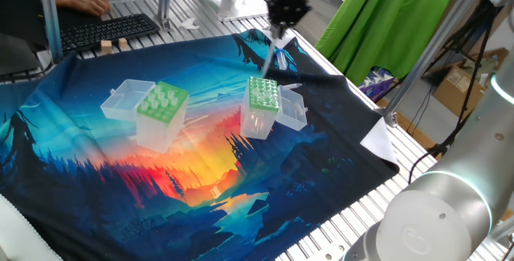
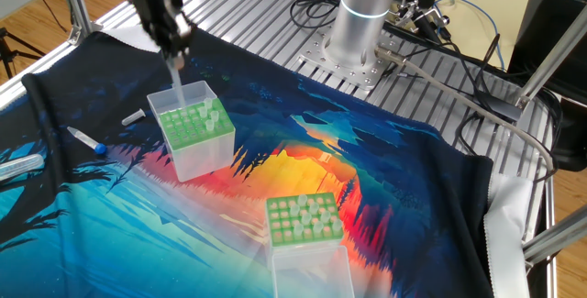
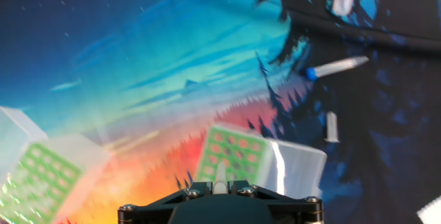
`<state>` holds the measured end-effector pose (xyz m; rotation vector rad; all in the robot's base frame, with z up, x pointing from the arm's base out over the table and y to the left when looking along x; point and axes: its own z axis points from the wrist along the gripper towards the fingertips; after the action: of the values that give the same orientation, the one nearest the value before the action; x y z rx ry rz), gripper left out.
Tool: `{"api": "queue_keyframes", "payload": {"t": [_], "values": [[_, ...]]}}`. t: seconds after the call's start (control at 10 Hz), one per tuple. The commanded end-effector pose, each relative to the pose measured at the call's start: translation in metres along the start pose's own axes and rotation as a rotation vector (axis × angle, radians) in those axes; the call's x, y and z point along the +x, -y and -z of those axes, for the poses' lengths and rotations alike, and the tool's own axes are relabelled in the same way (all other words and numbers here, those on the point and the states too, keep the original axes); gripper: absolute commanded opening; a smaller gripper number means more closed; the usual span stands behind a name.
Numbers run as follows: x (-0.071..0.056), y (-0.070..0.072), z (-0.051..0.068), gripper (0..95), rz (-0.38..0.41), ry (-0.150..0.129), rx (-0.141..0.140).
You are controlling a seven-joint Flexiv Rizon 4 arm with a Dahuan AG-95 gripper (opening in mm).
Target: Transfer all large pipette tips from one holder to another
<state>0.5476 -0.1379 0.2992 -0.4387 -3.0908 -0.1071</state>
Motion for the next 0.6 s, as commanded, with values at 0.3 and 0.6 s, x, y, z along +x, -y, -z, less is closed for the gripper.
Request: {"api": "queue_keyframes", "payload": {"t": [0.3, 0.6], "values": [[0.0165, 0.0162, -0.0062, 0.0, 0.001, 0.015, 0.0], [0.0151, 0.0167, -0.0099, 0.0, -0.017, 0.018, -0.004]]}}
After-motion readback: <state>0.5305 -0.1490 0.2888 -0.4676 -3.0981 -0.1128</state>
